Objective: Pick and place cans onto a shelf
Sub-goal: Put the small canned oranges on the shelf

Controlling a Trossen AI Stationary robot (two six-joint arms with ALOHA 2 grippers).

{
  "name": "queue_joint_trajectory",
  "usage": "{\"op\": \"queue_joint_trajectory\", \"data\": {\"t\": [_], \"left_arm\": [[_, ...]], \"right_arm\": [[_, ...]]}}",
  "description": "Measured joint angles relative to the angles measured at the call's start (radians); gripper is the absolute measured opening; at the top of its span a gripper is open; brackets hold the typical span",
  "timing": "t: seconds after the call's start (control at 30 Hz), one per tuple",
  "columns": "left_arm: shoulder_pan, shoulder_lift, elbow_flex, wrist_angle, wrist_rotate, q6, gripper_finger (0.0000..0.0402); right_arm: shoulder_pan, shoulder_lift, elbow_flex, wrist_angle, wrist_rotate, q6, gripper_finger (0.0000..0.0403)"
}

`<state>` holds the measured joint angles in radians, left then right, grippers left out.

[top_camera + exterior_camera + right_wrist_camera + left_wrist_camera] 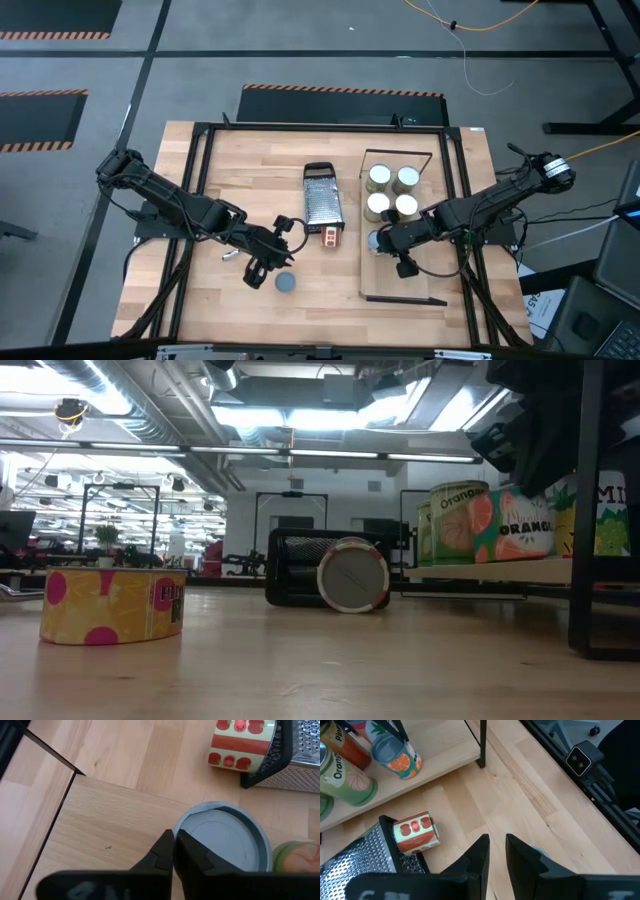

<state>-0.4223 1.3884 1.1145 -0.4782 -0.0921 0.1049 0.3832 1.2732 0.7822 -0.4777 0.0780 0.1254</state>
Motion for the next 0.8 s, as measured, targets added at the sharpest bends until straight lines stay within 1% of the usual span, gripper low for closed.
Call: {"op": "queue_joint_trajectory", "data": {"t": [0.53, 0.8], "left_arm": [[0.0, 0.0, 0.0, 0.0, 0.0, -0.001, 0.0055], [0.0, 0.0, 0.0, 0.0, 0.0, -0.001, 0.0055]], "right_arm": [[0.0, 0.0, 0.0, -0.011, 0.001, 0.003, 0.005], [0.0, 0.0, 0.0, -0.023, 0.001, 0.004, 0.009]]}}
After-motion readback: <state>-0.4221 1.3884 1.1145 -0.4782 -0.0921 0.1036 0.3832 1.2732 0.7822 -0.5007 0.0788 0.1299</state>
